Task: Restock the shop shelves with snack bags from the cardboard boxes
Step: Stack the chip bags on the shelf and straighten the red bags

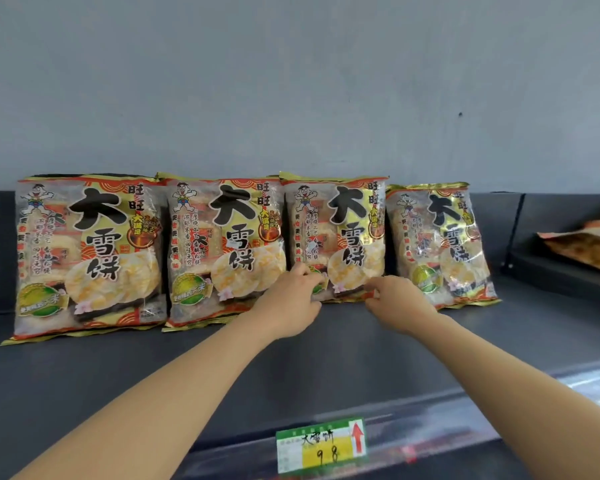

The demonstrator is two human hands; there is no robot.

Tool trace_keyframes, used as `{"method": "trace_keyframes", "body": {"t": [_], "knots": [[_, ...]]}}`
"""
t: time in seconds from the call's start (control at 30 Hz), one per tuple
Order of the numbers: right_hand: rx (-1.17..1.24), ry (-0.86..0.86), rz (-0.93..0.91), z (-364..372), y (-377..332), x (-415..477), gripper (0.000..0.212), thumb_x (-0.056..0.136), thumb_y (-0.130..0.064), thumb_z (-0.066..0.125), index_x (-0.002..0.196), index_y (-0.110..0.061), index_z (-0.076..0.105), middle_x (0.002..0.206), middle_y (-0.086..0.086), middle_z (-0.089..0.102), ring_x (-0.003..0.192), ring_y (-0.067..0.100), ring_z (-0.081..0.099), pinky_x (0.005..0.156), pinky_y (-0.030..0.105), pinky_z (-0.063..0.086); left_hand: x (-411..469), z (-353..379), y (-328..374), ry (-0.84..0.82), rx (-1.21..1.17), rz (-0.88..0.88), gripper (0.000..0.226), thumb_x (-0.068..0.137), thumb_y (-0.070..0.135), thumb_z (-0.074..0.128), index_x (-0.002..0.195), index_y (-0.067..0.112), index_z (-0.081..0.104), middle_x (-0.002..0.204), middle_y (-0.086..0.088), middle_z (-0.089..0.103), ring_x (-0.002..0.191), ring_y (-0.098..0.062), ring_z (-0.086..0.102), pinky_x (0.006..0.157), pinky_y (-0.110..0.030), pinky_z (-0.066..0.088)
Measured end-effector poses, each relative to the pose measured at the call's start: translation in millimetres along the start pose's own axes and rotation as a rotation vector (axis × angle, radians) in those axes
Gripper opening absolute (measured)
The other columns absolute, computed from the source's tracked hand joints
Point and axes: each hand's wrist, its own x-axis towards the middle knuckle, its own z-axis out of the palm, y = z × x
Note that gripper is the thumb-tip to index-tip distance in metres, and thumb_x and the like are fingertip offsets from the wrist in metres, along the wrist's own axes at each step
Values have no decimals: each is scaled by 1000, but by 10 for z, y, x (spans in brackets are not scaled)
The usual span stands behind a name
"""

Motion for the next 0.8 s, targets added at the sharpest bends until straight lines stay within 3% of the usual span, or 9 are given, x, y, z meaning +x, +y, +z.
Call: {"method": "trace_keyframes", "body": {"t": [0.13, 0.23, 0.33, 0.5, 0.67, 0.8], "knots": [[-88, 0, 140, -41, 518, 5, 35, 92, -19, 45, 125, -16, 55, 126, 12, 58, 124, 34, 45, 100, 41, 44, 203, 137, 145, 68, -107, -122, 52, 93, 21, 53, 142, 21, 37, 145, -7, 24, 127, -26, 40, 106, -36, 39], [-78, -29, 212, -17, 742, 37, 42, 92, -16, 44, 133, -26, 48, 137, 12, 46, 135, 36, 27, 99, 46, 39, 285, 237, 159, 104, -226, -301, 57, 92, 18, 54, 144, 25, 31, 149, -9, 10, 124, -32, 45, 97, -39, 48], [-92, 12, 210, -6, 850, 77, 49, 92, -16, 44, 138, -33, 43, 146, 10, 31, 137, 35, 18, 103, 48, 34, 345, 319, 147, 141, -208, -385, 63, 93, 17, 52, 148, 26, 22, 154, -12, -1, 133, -35, 37, 99, -38, 47], [-24, 44, 144, 40, 961, 163, 46, 92, -21, 47, 136, -35, 44, 155, 7, 5, 140, 41, 8, 109, 50, 30, 468, 357, 154, 93, -345, -424, 72, 93, 21, 53, 148, 43, 13, 155, -13, 2, 139, -36, 28, 105, -40, 38], [46, -20, 94, 20, 1007, 196, 46, 94, -26, 48, 139, -31, 41, 158, 13, -10, 145, 43, 0, 119, 45, 11, 531, 359, 183, 143, -618, -402, 69, 89, 16, 59, 145, 44, 29, 155, -13, 5, 141, -31, 25, 113, -34, 25], [112, -33, 86, 15, 1034, 217, 46, 93, -26, 50, 138, -31, 41, 158, 10, -13, 145, 43, -3, 118, 45, 11, 558, 423, 165, 181, -659, -409, 66, 88, 13, 58, 140, 47, 37, 155, -8, 0, 143, -31, 19, 115, -36, 21]]}}
